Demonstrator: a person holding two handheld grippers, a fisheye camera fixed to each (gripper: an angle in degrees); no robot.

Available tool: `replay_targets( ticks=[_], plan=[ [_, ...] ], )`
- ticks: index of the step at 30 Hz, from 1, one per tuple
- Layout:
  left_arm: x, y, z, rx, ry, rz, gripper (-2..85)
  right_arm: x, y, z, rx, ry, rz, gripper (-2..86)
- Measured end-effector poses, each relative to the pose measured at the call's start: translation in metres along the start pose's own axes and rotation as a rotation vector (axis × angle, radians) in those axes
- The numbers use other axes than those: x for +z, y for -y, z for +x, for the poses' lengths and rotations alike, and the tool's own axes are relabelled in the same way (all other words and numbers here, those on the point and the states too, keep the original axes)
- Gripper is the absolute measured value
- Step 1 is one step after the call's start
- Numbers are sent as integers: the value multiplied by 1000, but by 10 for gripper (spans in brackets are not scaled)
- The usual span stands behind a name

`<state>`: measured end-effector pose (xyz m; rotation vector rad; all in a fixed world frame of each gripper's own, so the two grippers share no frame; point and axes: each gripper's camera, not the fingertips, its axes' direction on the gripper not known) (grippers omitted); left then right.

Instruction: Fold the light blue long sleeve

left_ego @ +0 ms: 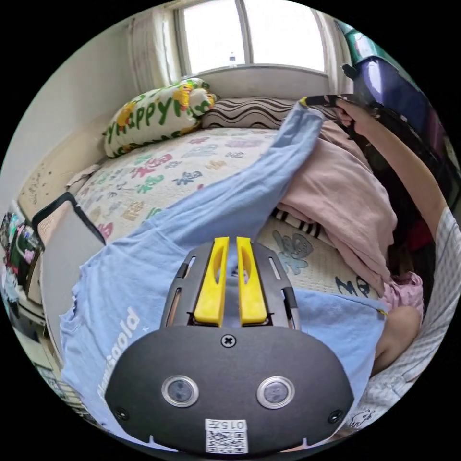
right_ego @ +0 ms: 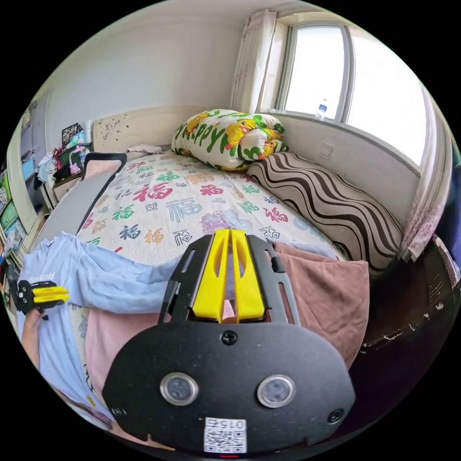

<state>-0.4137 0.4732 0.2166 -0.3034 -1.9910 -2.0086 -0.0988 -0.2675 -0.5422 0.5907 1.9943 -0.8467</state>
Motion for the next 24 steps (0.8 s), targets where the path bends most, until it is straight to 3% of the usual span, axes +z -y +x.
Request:
replay_targets(
  ticks=[4, 11, 15, 18, 19, 23, 24],
  plan=[
    [38, -1, -6, 6, -6, -250, 21, 24, -8, 16, 43, -52, -109, -5],
    [28, -11, 0, -12, -21, -221, 13, 2, -44, 60, 159, -113, -147, -6],
    [2, -22, 9, 8, 2, -174, 6, -48, -67, 53, 94, -11, -54, 9],
    [-57, -39, 19, 28, 63, -123, 8, -105, -97, 17, -8, 186, 86, 36],
    [-91, -53, 25, 40, 76, -82, 12, -127, -114, -3, -51, 337, 153, 40],
    [-223, -144, 53, 75, -61, 121, 27, -183, -179, -96, -398, 852, 309, 16],
    [-239, -161, 58, 74, -61, 143, 29, -186, -188, -112, -456, 905, 305, 10]
  ],
)
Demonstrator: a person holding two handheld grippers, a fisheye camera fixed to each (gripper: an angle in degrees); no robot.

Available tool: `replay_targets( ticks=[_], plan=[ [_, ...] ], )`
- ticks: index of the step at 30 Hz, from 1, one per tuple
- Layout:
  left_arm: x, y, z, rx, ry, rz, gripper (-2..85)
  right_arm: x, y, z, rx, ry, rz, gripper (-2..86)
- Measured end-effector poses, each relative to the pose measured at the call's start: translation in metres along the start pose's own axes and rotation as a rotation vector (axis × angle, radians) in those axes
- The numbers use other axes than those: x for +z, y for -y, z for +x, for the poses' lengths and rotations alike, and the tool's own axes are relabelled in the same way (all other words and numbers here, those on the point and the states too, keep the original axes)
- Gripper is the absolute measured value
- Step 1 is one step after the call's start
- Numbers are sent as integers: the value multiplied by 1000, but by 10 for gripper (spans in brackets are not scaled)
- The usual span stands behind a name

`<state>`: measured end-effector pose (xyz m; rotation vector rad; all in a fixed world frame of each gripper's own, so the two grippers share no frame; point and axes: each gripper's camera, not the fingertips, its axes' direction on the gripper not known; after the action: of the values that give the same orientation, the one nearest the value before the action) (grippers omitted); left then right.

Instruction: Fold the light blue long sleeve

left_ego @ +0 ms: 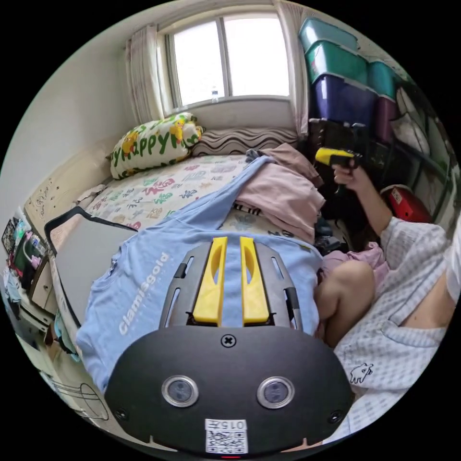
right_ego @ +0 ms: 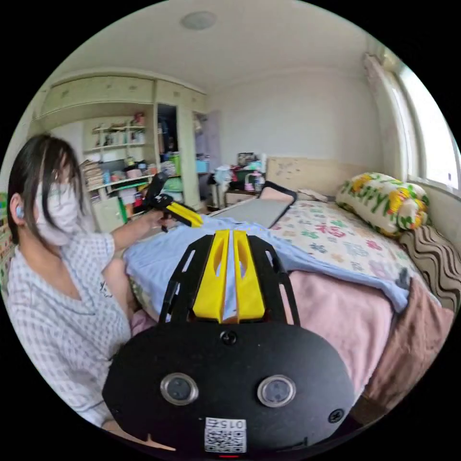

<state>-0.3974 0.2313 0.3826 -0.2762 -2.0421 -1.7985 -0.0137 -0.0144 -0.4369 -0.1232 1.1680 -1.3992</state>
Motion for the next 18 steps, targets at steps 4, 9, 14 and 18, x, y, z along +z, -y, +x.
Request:
replay_targets(
  ticks=[4, 9, 14, 18],
  plan=[
    [-84, -98, 50, -18, 111, -22, 42, 91, -17, -80, -148, 300, -105, 4],
    [-107, -208, 92, -104, 201, -194, 54, 203, -32, -140, -156, 488, -347, 39],
    [-121, -294, 112, -211, 251, -305, 64, 264, -46, -218, -384, 387, -610, 80],
    [-127, -322, 121, -225, 270, -293, 61, 295, -46, -242, -488, 244, -671, 58]
  ],
)
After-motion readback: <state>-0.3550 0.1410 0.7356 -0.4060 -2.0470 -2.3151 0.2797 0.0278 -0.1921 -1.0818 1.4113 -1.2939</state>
